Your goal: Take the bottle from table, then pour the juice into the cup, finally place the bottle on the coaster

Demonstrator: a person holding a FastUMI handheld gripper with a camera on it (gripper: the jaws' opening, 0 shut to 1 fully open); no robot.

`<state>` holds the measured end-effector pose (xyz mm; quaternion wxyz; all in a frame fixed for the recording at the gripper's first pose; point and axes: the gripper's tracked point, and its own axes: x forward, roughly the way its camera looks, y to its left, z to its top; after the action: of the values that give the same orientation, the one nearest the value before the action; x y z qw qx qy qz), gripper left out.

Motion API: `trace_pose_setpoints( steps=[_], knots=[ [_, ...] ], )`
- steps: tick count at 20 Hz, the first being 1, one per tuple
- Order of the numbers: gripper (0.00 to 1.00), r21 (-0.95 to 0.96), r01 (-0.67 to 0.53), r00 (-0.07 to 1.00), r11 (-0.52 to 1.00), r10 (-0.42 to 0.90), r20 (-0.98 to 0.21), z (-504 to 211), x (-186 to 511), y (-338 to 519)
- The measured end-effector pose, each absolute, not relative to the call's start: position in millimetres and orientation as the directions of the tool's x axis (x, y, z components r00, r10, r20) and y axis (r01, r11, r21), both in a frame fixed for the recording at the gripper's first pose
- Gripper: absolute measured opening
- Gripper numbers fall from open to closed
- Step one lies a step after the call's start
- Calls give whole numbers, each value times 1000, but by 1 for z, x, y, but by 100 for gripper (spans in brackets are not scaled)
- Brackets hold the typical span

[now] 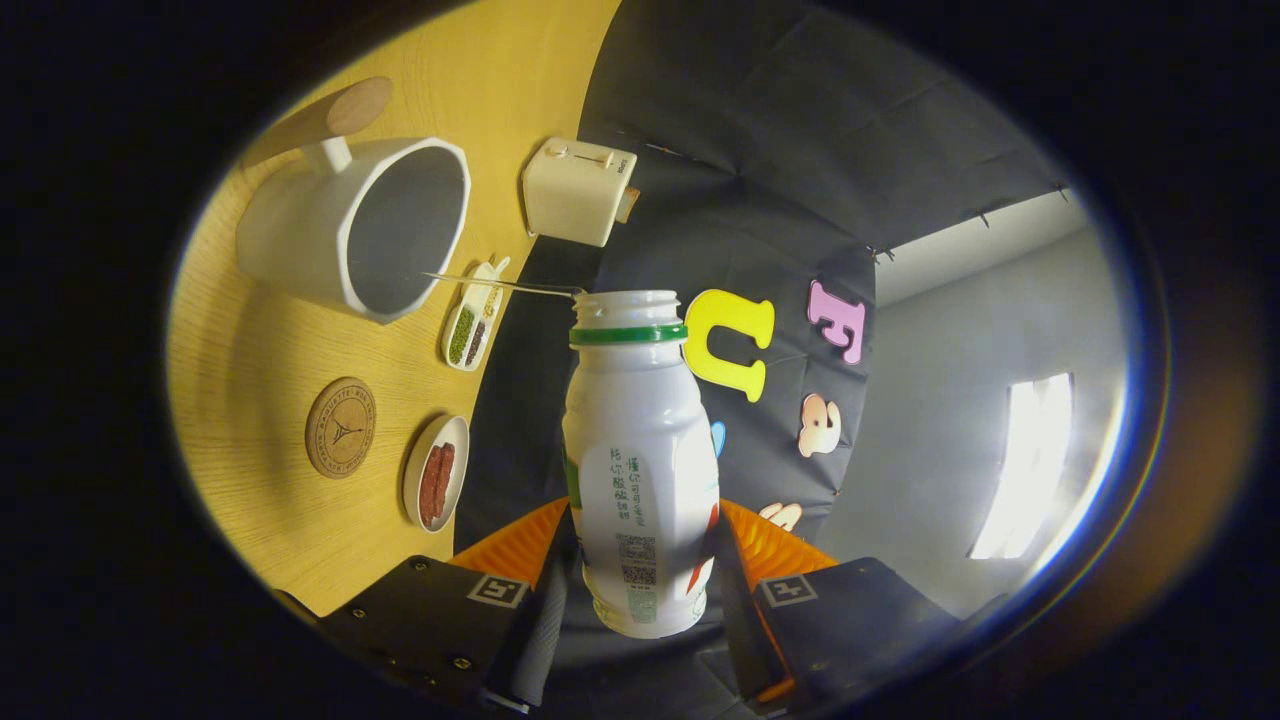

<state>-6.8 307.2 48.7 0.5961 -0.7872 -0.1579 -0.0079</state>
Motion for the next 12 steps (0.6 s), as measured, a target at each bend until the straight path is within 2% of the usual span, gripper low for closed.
trace_pose_setpoints(
  steps=[12],
  knots=[
    [69,-923,279,942,-267,263,208,52,-7,310]
  ],
)
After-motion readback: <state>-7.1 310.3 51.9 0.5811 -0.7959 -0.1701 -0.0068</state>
